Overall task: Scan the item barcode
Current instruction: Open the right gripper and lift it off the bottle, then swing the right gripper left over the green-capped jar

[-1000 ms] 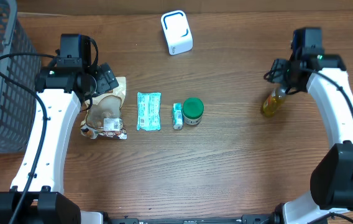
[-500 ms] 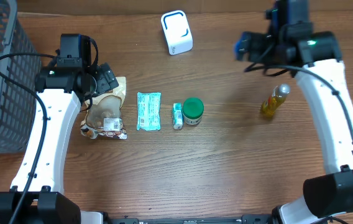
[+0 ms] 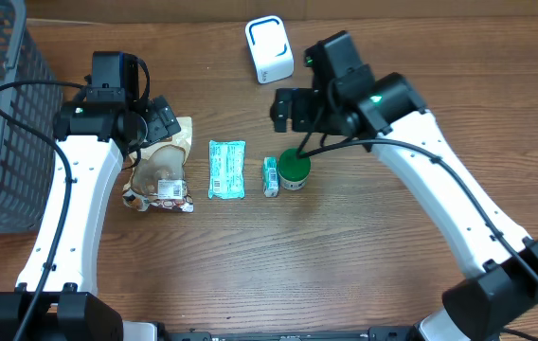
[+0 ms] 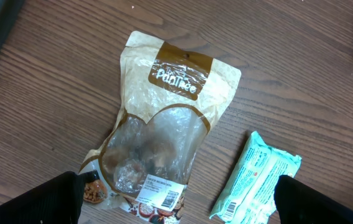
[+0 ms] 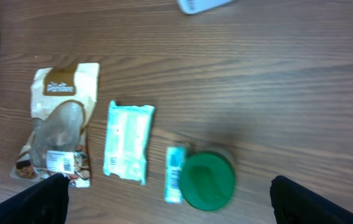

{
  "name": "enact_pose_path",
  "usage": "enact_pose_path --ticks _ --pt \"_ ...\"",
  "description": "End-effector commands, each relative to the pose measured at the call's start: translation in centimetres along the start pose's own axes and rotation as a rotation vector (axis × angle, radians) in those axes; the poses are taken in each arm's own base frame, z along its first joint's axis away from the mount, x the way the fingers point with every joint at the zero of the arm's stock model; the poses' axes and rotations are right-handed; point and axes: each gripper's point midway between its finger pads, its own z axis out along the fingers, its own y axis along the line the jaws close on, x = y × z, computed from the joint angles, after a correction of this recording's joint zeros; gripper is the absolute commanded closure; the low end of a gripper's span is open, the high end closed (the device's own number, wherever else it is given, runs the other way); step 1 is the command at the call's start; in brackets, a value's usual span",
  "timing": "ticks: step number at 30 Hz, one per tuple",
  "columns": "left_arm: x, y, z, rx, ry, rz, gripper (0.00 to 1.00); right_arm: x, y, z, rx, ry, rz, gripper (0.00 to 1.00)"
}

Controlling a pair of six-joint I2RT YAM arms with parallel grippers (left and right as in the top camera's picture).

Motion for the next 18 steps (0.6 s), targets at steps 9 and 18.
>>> enact_pose_path --ticks 9,18 --pt "-0.3 0.0 -0.1 0.003 -0.005 0.003 0.01 1.2 0.0 2.4 0.029 0.050 -0.002 0.00" --pt "-0.3 0.0 -0.1 0.003 -0.005 0.003 0.00 1.5 -0.4 2.4 0.045 0.064 0.002 0.00"
